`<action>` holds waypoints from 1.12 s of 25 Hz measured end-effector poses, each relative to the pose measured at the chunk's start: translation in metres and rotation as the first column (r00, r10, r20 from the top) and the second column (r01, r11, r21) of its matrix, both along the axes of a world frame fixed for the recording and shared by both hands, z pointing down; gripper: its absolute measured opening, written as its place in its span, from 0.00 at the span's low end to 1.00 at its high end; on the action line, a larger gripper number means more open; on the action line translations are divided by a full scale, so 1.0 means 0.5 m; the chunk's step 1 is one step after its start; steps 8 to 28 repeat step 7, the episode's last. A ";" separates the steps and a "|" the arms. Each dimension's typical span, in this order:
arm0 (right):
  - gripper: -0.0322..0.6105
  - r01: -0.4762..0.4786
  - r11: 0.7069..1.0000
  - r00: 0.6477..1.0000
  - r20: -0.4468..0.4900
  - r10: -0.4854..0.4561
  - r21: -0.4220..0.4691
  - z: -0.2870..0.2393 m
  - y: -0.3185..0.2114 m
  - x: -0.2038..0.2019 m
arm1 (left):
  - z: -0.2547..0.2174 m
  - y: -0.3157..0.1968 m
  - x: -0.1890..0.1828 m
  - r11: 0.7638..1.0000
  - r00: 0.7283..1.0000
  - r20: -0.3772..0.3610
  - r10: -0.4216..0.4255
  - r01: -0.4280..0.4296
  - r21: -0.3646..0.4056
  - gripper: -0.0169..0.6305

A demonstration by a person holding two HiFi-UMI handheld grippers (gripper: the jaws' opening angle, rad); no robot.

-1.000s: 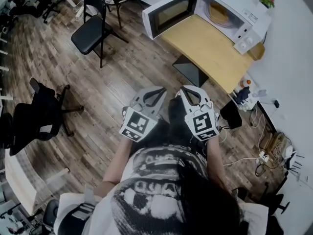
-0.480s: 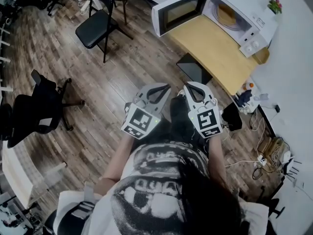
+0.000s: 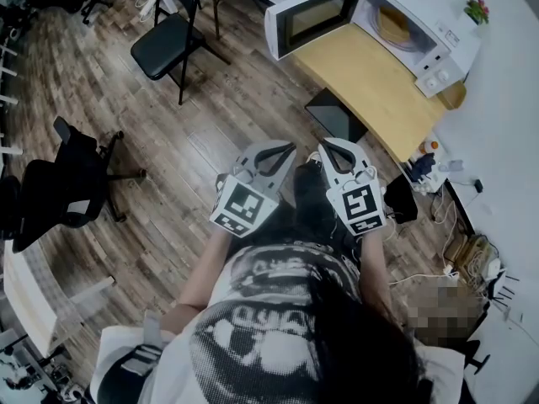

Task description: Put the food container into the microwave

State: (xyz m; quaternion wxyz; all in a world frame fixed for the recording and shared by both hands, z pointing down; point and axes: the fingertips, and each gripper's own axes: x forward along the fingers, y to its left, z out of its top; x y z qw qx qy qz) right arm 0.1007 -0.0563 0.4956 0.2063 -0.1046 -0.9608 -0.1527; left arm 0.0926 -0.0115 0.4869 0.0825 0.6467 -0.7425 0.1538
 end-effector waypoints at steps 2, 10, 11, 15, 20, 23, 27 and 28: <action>0.06 -0.005 1.000 1.000 -0.002 0.005 -0.007 0.002 -0.006 0.001 | 0.001 -0.005 0.002 1.000 1.000 -0.001 0.005 -0.005 -0.005 0.04; 0.06 -0.008 1.000 1.000 -0.007 0.007 -0.017 0.009 -0.013 0.003 | 0.003 -0.016 0.004 1.000 1.000 0.007 0.011 -0.011 0.011 0.04; 0.06 -0.008 1.000 1.000 -0.007 0.007 -0.017 0.009 -0.013 0.003 | 0.003 -0.016 0.004 1.000 1.000 0.007 0.011 -0.011 0.011 0.04; 0.06 -0.008 1.000 1.000 -0.007 0.007 -0.017 0.009 -0.013 0.003 | 0.003 -0.016 0.004 1.000 1.000 0.007 0.011 -0.011 0.011 0.04; 0.06 -0.008 1.000 1.000 -0.007 0.007 -0.017 0.009 -0.013 0.003 | 0.003 -0.016 0.004 1.000 1.000 0.007 0.011 -0.011 0.011 0.04; 0.06 -0.008 1.000 1.000 -0.007 0.007 -0.017 0.009 -0.013 0.003 | 0.003 -0.016 0.004 1.000 1.000 0.007 0.011 -0.011 0.011 0.04; 0.06 -0.008 1.000 1.000 -0.007 0.007 -0.017 0.009 -0.013 0.003 | 0.003 -0.016 0.004 1.000 1.000 0.007 0.011 -0.011 0.011 0.04; 0.06 -0.008 1.000 1.000 -0.007 0.007 -0.017 0.009 -0.013 0.003 | 0.003 -0.016 0.004 1.000 1.000 0.007 0.011 -0.011 0.011 0.04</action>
